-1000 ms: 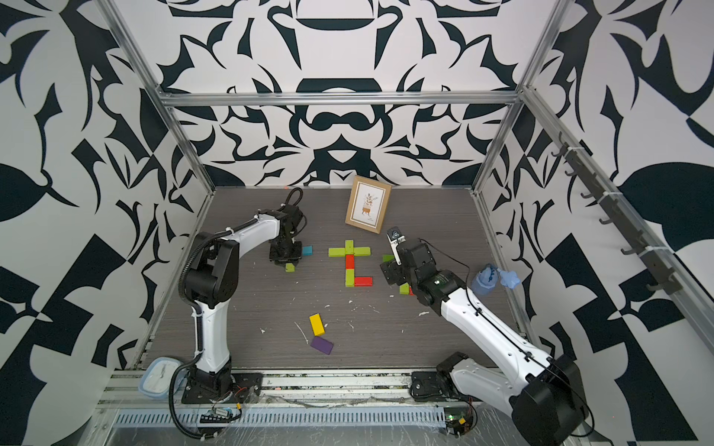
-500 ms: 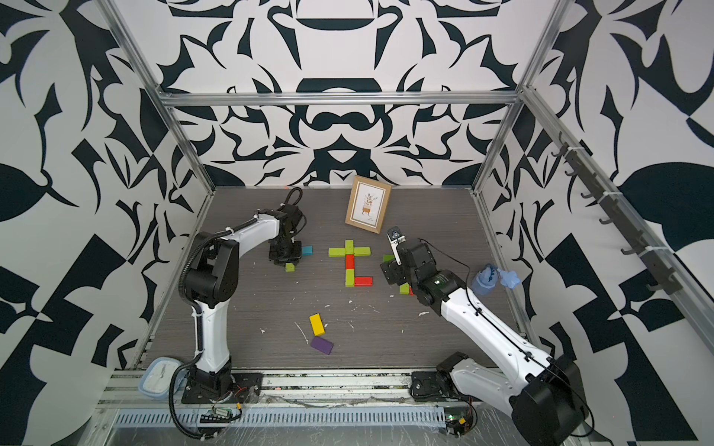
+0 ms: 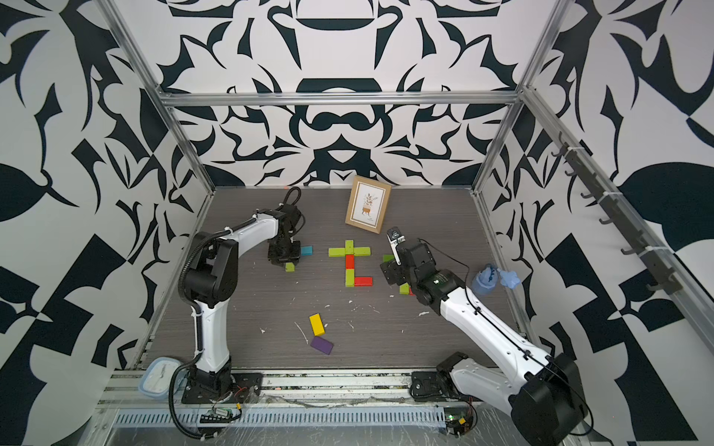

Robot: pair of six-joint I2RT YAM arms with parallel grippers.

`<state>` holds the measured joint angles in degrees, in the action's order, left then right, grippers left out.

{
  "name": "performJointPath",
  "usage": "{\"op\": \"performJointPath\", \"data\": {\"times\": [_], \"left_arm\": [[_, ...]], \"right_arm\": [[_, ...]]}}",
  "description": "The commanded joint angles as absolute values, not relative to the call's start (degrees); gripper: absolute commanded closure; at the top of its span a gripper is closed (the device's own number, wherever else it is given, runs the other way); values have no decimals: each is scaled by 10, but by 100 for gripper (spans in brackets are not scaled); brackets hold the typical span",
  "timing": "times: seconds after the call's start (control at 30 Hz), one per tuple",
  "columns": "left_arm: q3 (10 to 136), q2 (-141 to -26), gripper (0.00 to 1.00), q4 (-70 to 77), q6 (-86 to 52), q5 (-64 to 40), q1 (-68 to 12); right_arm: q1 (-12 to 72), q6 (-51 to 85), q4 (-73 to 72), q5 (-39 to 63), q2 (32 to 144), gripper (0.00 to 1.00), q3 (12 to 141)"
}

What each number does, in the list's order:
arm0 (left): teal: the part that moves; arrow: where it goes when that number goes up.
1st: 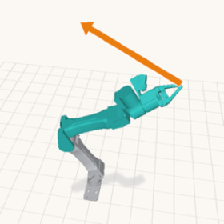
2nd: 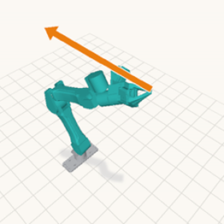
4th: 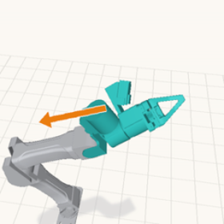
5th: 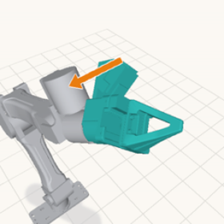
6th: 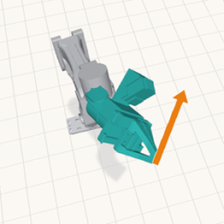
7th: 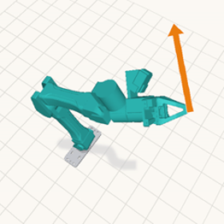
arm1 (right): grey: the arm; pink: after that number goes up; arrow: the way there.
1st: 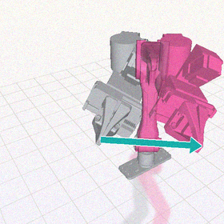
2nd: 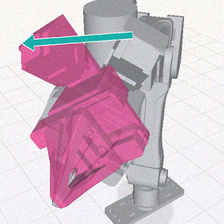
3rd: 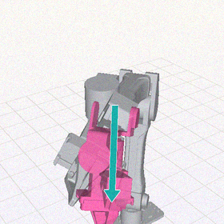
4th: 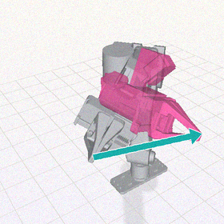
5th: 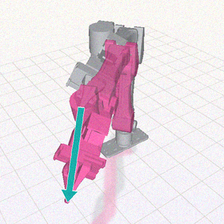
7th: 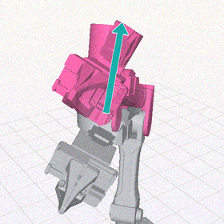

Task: Assemble the letter t with building blocks
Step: Assemble the building block at the center of the board, then adjust the building block at the center of the board.

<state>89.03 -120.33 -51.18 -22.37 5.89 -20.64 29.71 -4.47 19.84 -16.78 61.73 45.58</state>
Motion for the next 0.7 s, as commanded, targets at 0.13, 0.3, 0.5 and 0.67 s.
{"op": "performJointPath", "data": {"times": [0.13, 0.3, 0.5, 0.67], "left_arm": [[856, -1185, 40, -457, -219, 35, -205], [856, -1177, 38, -457, -216, 22, -204], [853, -1164, 36, -449, -215, 5, -205], [858, -1170, 37, -454, -217, 0, -205]], "right_arm": [[299, -46, 186, -177, 620, 1, 472], [300, -46, 186, -177, 620, 1, 472], [300, -45, 188, -177, 618, 1, 473], [299, -45, 189, -178, 617, 1, 472]]}}
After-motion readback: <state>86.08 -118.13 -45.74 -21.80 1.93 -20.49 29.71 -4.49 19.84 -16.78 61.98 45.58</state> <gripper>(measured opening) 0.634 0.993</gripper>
